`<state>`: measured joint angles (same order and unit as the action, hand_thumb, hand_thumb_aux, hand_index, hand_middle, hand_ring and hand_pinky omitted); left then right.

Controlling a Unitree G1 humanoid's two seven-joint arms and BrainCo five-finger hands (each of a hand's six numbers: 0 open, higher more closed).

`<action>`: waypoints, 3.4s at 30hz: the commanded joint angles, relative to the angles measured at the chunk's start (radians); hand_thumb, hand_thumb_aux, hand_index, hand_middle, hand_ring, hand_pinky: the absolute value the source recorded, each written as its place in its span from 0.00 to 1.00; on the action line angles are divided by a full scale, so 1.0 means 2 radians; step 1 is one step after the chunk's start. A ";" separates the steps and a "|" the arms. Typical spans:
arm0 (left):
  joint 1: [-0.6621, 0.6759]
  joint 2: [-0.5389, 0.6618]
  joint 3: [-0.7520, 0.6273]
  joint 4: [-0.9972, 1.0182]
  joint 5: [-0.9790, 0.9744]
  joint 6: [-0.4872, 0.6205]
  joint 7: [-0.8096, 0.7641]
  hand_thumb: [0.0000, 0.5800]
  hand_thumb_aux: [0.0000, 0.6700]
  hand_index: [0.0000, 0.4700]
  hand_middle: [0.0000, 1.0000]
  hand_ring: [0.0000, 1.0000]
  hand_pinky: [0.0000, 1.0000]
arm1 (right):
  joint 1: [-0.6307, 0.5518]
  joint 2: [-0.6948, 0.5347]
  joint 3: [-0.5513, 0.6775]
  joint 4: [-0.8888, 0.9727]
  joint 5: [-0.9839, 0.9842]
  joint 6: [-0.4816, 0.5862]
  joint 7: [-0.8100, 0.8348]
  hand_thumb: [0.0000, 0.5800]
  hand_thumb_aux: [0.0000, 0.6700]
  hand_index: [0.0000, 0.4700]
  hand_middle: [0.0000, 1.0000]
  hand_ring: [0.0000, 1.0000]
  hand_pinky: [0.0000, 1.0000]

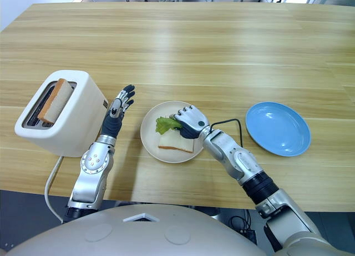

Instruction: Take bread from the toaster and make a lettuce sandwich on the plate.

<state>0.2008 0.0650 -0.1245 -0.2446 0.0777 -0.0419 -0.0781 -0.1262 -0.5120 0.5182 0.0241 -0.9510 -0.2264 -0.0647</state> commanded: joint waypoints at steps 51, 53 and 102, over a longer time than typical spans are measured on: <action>0.006 0.013 0.007 0.004 -0.004 0.010 -0.008 0.00 0.00 0.00 0.00 0.00 0.00 | 0.051 -0.031 -0.028 -0.062 -0.019 0.007 0.033 1.00 1.00 0.98 0.00 0.00 0.00; 0.006 0.013 0.006 0.006 -0.003 0.009 -0.008 0.00 0.00 0.00 0.00 0.00 0.00 | 0.052 -0.031 -0.031 -0.063 -0.019 0.006 0.034 1.00 1.00 0.98 0.00 0.00 0.00; -0.002 0.012 -0.001 0.042 0.010 -0.016 0.005 0.00 0.00 0.00 0.00 0.00 0.00 | 0.090 0.017 0.013 0.002 -0.031 -0.002 0.002 0.56 0.33 0.33 0.00 0.00 0.00</action>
<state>0.1981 0.0860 -0.1258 -0.1738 0.0922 -0.0742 -0.0659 0.0330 -0.4572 0.5441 0.0098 -0.9910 -0.2485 -0.0923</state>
